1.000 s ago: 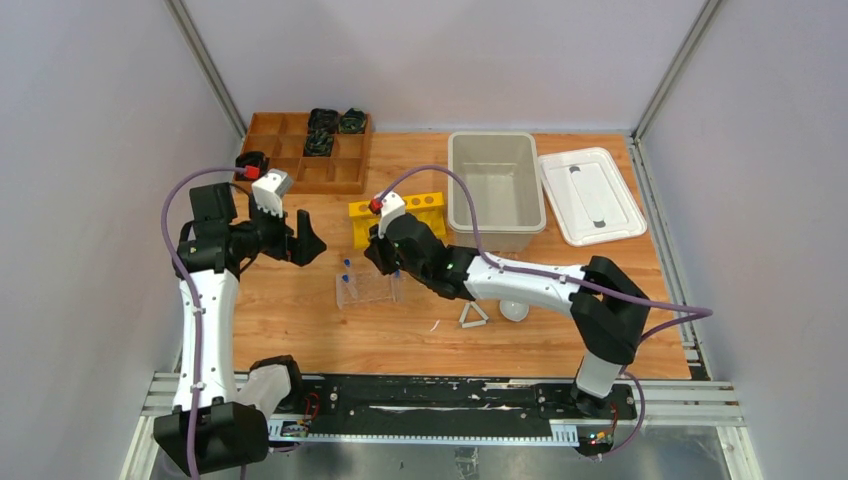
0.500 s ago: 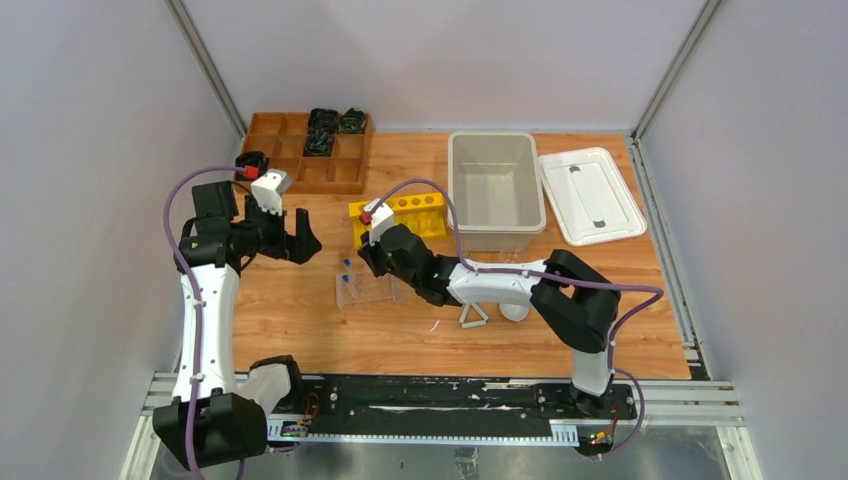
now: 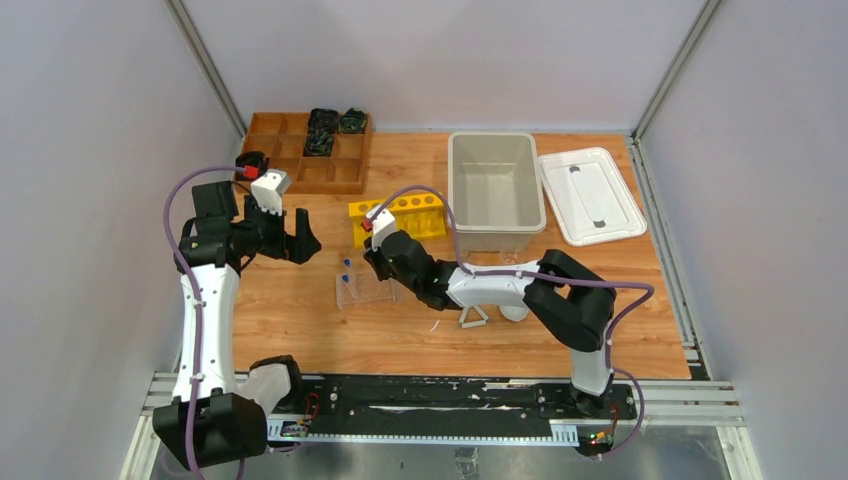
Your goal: Organize the chemistry lab equipment
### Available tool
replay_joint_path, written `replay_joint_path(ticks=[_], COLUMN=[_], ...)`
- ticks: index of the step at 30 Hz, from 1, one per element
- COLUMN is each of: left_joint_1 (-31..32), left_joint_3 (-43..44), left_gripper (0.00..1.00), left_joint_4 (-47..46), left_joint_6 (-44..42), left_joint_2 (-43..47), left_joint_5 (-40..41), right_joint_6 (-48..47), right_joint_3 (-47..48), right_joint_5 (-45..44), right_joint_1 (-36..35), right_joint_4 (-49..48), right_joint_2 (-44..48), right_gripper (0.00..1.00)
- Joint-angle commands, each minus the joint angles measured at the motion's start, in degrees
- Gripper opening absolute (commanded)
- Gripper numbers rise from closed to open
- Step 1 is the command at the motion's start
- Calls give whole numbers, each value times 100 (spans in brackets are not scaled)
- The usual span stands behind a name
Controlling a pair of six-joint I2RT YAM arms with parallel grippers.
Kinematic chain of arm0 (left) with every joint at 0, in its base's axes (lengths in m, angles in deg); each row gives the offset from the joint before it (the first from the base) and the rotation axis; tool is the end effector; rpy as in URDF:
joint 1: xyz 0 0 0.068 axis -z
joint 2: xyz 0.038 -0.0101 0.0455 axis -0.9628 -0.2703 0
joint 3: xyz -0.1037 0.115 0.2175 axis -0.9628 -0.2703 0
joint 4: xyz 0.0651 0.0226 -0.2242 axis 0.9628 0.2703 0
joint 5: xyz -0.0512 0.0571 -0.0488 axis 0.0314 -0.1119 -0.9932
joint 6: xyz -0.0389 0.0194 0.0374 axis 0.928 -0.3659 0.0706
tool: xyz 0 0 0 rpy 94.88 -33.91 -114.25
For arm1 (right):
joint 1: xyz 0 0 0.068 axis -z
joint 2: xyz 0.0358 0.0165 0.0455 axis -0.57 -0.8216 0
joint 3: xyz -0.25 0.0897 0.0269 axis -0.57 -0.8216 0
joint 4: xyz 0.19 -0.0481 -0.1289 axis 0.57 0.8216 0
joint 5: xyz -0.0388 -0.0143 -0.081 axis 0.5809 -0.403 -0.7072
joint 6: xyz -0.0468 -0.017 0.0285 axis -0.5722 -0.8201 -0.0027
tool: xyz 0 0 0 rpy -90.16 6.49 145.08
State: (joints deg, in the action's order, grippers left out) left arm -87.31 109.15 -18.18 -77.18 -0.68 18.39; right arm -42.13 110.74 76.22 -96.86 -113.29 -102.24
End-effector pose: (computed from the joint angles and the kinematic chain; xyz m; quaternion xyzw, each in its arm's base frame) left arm 0.1723 0.0164 0.3214 0.1309 0.8852 -0.1769 0.4099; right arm 0.2010 0.3596 0.2322 -0.2800 0.7299 0.2851 0.5546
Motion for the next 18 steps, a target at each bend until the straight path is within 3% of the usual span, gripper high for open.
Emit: replay_joint_path(ticks=[1, 18], left_joint_1=[9, 7], left_joint_3=[109, 120], left_gripper=[100, 100], left_joint_4=[-39, -48], left_joint_6=[-62, -73], left_joint_2=[47, 44], left_joint_5=[0, -13], right_joint_6=[-27, -157], right_joint_3=[-91, 9], right_joint_5=[-86, -177], right_joint_1=[-69, -213], right_joint_4=[-179, -126], right_joint_2=[-166, -449], right_gripper=[0, 0])
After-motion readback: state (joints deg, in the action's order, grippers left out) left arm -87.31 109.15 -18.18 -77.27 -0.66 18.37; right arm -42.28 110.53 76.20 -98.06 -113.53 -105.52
